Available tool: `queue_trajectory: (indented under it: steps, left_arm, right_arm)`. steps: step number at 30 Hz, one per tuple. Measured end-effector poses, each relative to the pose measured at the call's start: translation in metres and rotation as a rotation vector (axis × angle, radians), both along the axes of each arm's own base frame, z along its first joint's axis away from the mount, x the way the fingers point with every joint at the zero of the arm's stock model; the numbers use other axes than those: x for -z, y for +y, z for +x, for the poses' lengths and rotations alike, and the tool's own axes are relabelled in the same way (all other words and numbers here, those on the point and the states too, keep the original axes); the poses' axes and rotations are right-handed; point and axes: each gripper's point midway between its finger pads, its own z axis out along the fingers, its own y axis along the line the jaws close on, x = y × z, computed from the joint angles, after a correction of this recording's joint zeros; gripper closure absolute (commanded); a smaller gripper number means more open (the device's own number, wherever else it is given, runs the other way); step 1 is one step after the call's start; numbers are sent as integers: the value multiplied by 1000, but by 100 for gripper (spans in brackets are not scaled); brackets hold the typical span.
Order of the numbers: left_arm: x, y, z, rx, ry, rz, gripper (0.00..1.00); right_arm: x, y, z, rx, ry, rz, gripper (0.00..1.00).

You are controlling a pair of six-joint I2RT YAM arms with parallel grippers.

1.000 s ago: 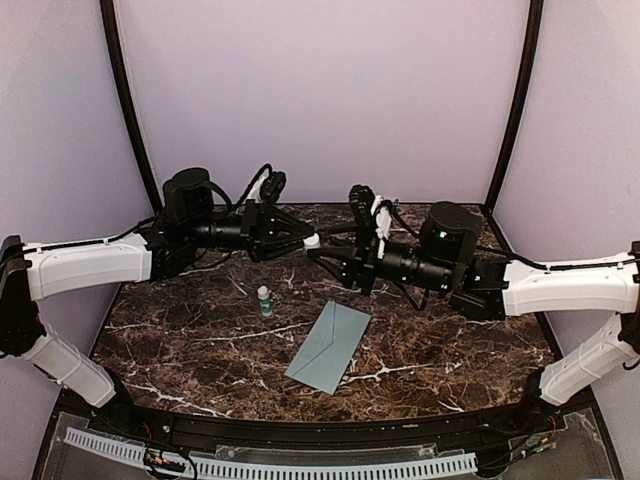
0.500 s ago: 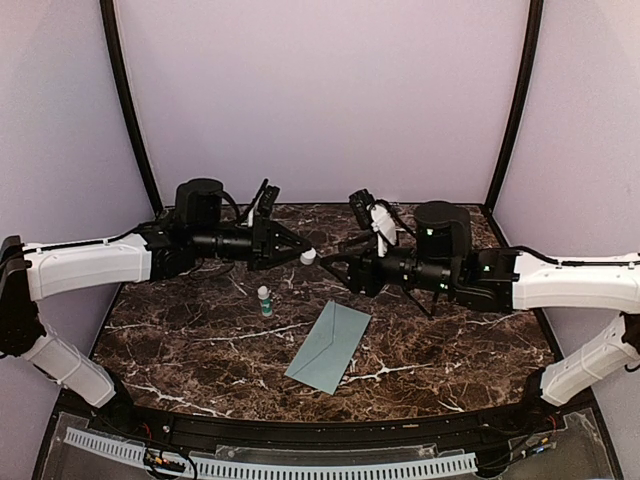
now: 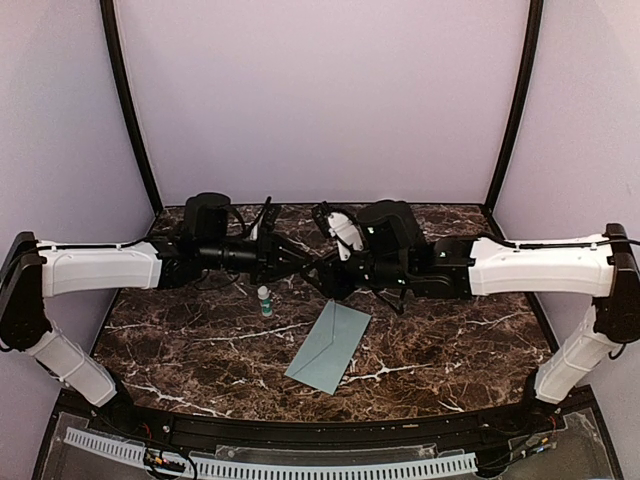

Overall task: Place the letter into the envelope and seal it
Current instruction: Pick up the solid glue cap from the center of the board.

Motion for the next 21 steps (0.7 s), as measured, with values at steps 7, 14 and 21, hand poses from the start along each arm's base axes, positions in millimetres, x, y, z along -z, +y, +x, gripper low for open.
queue_trajectory:
  steps: [7,14,21]
  left_arm:
    - [-4,-1,0,0,0,-18,96]
    - [-5,-1,1,-3,7,-24,96]
    - [-2,-1,0,-6,22,-23,95]
  right_arm:
    - [-2,3,3,6,-12,-19,65]
    - [0,8,4,2,-21,-37,70]
    - [5,8,5,6,-34,-68,88]
